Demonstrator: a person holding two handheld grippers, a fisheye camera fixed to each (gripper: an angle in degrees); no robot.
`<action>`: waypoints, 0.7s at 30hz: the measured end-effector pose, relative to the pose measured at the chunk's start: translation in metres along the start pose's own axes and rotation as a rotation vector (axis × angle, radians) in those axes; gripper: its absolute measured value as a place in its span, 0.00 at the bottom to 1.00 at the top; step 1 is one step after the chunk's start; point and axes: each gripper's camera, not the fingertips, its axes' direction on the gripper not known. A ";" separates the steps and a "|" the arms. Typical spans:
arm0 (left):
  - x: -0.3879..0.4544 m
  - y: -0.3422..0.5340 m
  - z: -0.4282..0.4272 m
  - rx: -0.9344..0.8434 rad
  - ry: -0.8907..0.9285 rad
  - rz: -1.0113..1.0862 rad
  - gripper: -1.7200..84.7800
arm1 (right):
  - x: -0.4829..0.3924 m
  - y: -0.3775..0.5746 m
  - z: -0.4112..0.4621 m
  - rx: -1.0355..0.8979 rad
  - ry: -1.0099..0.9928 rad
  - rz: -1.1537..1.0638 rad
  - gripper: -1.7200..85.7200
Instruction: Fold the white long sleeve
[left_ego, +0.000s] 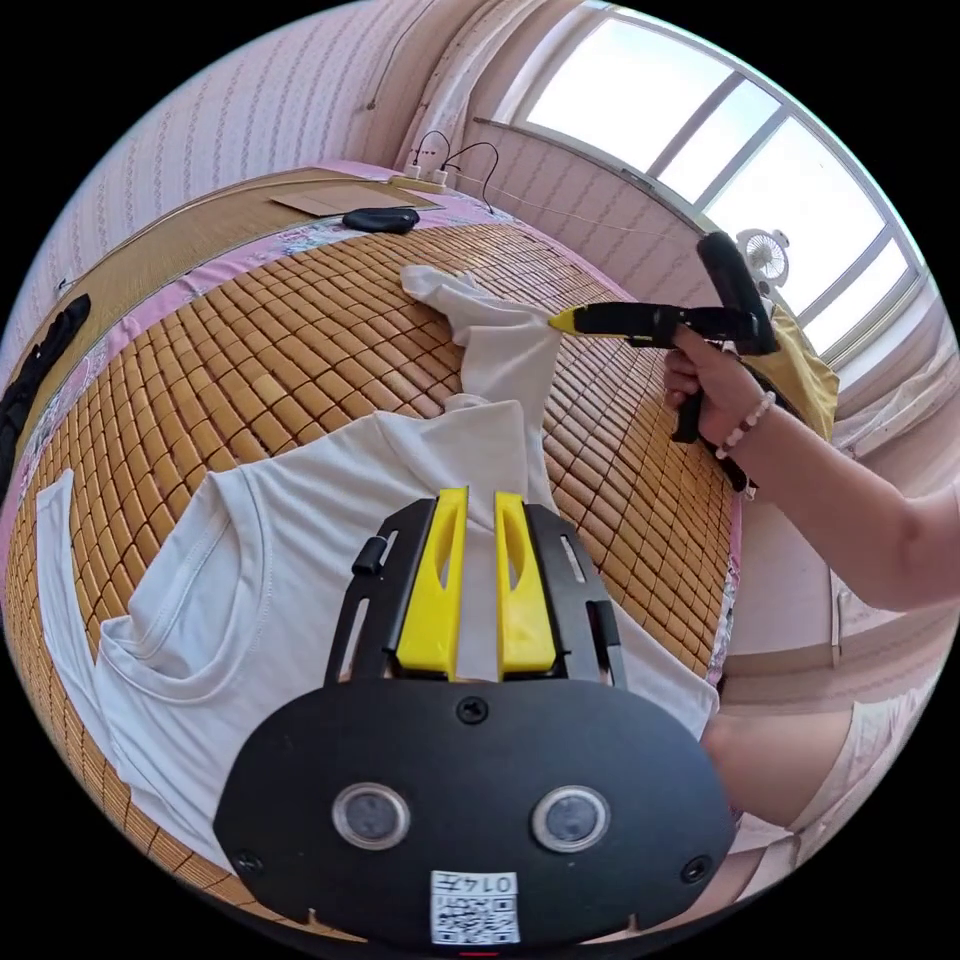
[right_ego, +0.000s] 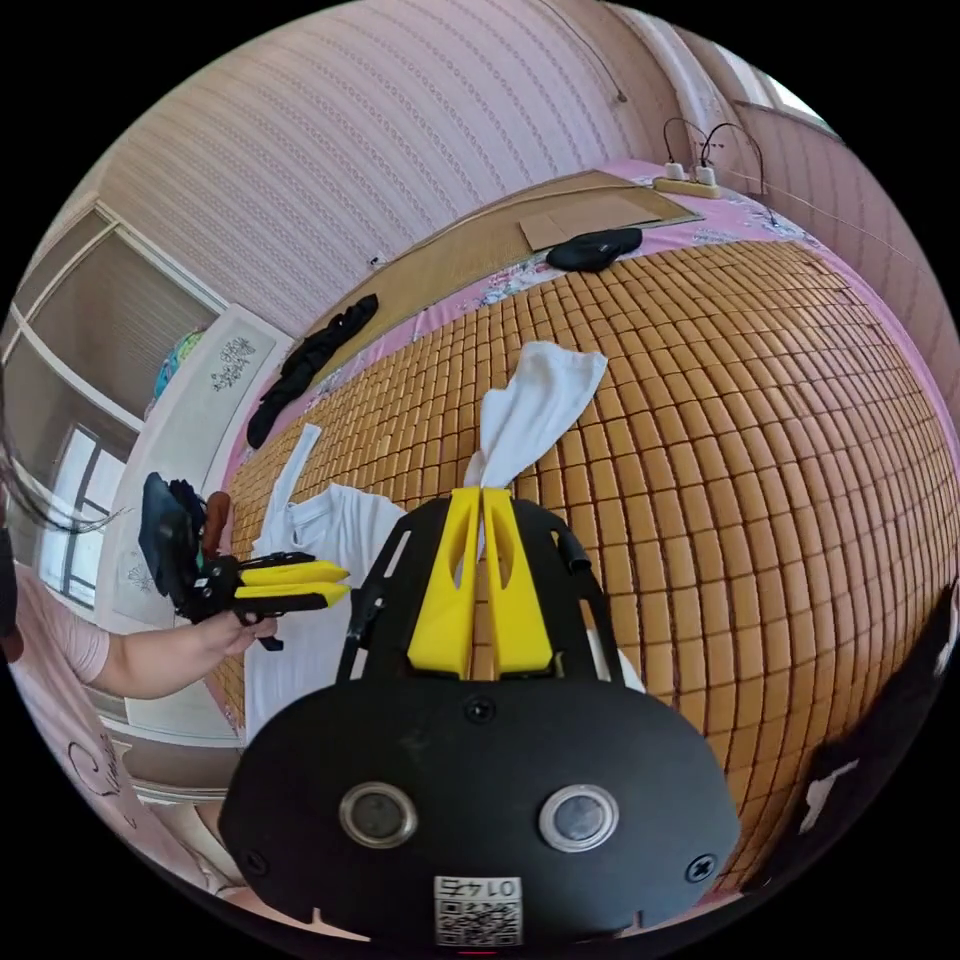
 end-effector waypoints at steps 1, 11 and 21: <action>0.003 0.000 0.000 0.006 0.000 0.010 0.08 | -0.002 0.012 -0.011 0.014 0.008 0.003 0.02; 0.039 -0.006 0.054 -0.052 -0.034 0.077 0.09 | -0.004 0.151 -0.047 -0.178 0.251 0.195 0.08; 0.077 -0.001 0.130 -0.151 -0.098 0.113 0.09 | 0.008 0.138 0.023 -0.085 0.482 0.171 0.07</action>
